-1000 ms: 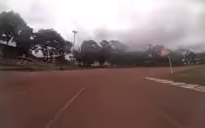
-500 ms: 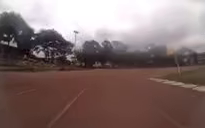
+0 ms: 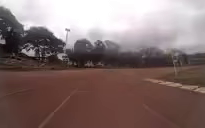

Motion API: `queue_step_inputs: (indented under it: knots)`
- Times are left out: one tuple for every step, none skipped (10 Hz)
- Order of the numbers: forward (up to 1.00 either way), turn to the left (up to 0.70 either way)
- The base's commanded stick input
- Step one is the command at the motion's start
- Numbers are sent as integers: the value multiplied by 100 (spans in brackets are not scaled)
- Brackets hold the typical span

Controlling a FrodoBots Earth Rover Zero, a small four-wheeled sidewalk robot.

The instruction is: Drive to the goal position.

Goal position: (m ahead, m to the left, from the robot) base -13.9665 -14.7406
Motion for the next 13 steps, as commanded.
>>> queue_step_inputs:
  knots:
    - [100, 0]
    - [100, 0]
    - [100, 0]
    - [100, 0]
    - [100, 0]
    - [100, 0]
    - [100, 0]
    - [100, 0]
    - [100, 0]
    - [100, 0]
    - [100, 0]
    - [100, 0]
    - [100, 0]
